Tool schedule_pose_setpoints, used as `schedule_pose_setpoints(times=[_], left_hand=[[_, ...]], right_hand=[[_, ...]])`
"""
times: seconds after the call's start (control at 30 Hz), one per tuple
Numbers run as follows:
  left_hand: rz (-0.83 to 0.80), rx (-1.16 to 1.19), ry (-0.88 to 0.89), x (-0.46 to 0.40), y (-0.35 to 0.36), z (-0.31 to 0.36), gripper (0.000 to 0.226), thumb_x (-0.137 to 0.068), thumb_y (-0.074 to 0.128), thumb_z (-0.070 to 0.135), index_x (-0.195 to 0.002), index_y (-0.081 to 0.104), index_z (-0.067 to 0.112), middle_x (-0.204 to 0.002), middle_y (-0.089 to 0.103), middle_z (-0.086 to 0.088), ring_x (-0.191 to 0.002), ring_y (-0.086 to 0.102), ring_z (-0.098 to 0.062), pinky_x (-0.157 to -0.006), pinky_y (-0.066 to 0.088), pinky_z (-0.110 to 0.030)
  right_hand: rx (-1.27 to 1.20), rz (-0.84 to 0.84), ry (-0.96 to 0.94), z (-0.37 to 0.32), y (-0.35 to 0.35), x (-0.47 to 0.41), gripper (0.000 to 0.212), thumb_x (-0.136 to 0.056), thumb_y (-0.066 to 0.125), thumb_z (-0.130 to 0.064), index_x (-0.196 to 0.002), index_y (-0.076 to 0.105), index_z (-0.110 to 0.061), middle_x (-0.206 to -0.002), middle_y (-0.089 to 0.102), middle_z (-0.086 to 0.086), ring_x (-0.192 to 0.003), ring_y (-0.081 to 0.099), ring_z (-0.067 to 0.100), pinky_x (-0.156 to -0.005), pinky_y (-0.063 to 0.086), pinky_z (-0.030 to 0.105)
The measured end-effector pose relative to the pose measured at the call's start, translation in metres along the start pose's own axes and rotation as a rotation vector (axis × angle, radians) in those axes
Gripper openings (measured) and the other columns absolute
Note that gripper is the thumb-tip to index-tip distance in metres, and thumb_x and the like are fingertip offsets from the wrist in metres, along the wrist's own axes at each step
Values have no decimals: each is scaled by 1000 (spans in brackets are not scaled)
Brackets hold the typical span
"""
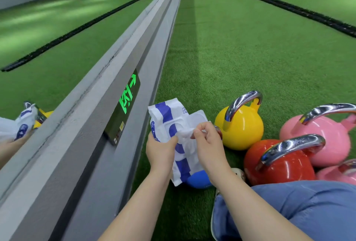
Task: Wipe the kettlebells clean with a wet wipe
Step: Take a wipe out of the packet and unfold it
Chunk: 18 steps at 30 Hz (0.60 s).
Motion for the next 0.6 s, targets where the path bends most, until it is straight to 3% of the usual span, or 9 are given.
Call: schedule_pose_setpoints(times=[0.13, 0.27, 0.33, 0.4, 0.47, 0.6], left_hand=[[131, -65, 15, -16, -22, 2, 42, -74, 70, 7, -109, 54, 22, -101, 61, 3, -95, 60, -21, -85, 51, -38], [206, -39, -49, -29, -49, -10, 39, -79, 68, 5, -115, 55, 16, -112, 62, -5, -101, 59, -25, -84, 50, -37], [139, 52, -126, -33, -52, -21, 40, -80, 67, 2, -116, 55, 14, -110, 63, -5, -96, 60, -25, -80, 51, -38], [30, 181, -215, -32, -47, -31, 39, -79, 67, 0, -116, 57, 12, -105, 66, -8, -89, 64, -28, -72, 54, -39], [-58, 266, -266, -29, -38, -35, 36, -79, 66, -2, -112, 58, 13, -100, 68, -9, -84, 65, -28, -68, 54, -40], [-169, 325, -243, -22, -20, -32, 28, -82, 64, 0, -106, 60, 13, -97, 69, -9, -83, 67, -26, -74, 55, -43]], right_hand=[[-104, -2, 39, -1, 0, 2, 24, -96, 41, -10, -74, 44, -19, -68, 41, -3, -58, 35, 4, -55, 32, 18], [-279, 105, 150, 7, -11, -7, 22, -97, 42, -17, -77, 48, -22, -70, 42, -3, -66, 37, 10, -61, 31, 27], [-291, 131, 214, 16, -15, -8, 19, -97, 42, -19, -79, 49, -23, -77, 49, 4, -70, 45, 15, -62, 37, 27], [-344, 86, 304, 24, -10, -5, 15, -97, 42, -19, -85, 52, -22, -80, 55, 10, -66, 53, 22, -53, 44, 22], [-345, 7, 401, 27, -3, 1, 14, -97, 42, -18, -97, 56, -21, -86, 57, 8, -67, 54, 23, -42, 45, 21], [-270, -245, 494, 27, 18, 9, 27, -96, 41, -13, -102, 66, -25, -117, 60, 11, -87, 56, 28, -41, 45, 21]])
Point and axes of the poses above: each hand's wrist, its own x-axis away from the middle knuckle, its own y-axis out of the palm, z = x × y, the point moved 8 cm from there along -x, towards the middle knuckle
